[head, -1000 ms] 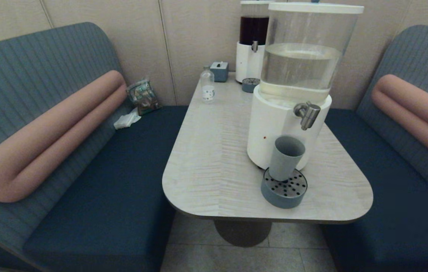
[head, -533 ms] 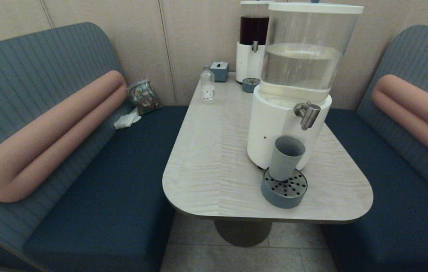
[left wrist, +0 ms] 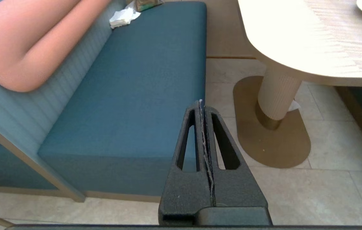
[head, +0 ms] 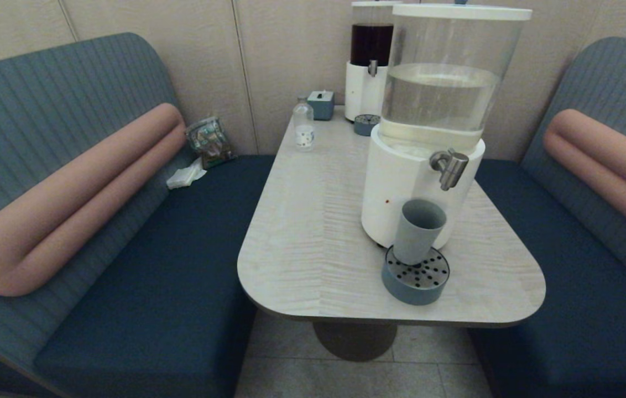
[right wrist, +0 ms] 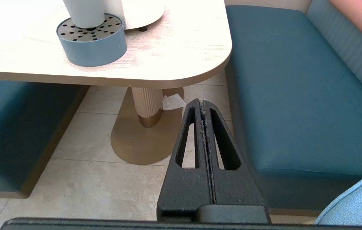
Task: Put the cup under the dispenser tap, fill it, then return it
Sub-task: Turn on the faucet
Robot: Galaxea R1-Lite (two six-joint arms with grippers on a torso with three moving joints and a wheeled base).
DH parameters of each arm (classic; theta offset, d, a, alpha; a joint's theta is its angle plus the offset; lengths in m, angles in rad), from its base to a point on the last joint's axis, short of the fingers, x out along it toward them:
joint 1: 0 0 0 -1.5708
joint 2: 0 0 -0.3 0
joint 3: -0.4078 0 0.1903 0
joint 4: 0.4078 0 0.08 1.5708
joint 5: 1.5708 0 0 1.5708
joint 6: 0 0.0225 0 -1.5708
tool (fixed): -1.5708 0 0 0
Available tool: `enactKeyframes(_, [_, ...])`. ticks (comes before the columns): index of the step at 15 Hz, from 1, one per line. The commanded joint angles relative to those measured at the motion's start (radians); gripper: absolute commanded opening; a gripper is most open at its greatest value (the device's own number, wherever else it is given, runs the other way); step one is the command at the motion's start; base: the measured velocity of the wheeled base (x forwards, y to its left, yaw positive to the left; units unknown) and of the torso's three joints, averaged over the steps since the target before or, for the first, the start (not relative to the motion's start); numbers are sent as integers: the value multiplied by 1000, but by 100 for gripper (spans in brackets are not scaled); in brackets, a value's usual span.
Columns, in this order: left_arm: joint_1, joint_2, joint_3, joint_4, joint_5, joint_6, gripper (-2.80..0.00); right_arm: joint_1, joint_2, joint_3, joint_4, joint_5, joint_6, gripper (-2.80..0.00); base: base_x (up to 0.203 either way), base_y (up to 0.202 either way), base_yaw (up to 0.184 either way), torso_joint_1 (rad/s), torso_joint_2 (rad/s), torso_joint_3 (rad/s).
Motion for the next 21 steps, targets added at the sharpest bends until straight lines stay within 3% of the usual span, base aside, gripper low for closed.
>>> enactKeyframes(1, [0,3,8,0,0,-3,-280,1,-1,0,-1,0,0,-280,0,0,0,0,0,0])
enactKeyframes(21, [0,3,8,2,3,-9,-280,0,-1,2,-1,-1,0,-280,0,0,0,0,0,0])
